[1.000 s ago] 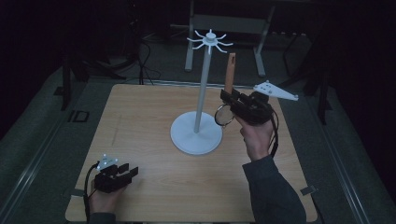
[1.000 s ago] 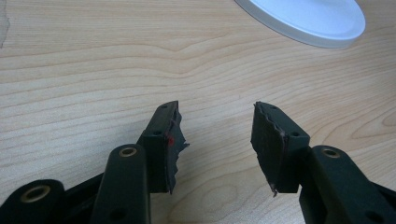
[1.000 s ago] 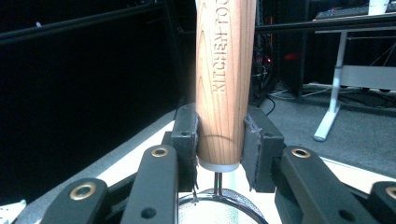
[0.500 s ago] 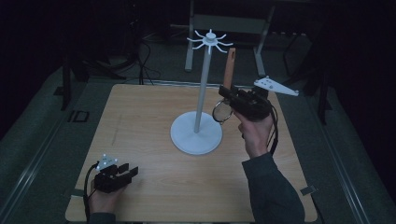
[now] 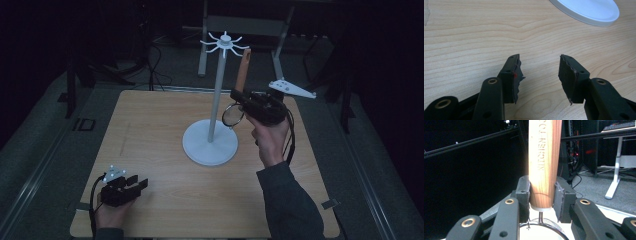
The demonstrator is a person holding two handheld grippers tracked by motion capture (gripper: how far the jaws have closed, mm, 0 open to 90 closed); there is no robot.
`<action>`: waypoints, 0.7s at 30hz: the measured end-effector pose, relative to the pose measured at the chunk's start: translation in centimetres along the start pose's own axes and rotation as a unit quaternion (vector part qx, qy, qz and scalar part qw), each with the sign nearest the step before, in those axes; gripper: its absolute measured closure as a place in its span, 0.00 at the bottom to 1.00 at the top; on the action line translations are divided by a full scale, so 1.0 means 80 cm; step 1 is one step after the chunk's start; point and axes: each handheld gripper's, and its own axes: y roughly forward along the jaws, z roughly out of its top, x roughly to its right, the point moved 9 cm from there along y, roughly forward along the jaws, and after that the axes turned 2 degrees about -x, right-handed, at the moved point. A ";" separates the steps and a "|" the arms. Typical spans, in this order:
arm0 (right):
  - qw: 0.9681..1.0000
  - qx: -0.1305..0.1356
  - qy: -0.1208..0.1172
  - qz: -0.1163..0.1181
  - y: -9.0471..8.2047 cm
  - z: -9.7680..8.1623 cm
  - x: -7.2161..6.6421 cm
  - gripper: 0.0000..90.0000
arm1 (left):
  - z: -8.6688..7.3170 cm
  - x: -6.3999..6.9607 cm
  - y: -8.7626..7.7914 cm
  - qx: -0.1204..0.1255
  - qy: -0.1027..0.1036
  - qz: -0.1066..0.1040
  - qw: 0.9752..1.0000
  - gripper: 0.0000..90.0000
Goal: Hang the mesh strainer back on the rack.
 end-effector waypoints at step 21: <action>1.000 -0.004 0.009 0.015 0.008 0.001 0.002 0.76 | 0.000 -0.001 0.000 0.000 -0.001 0.000 1.000 0.58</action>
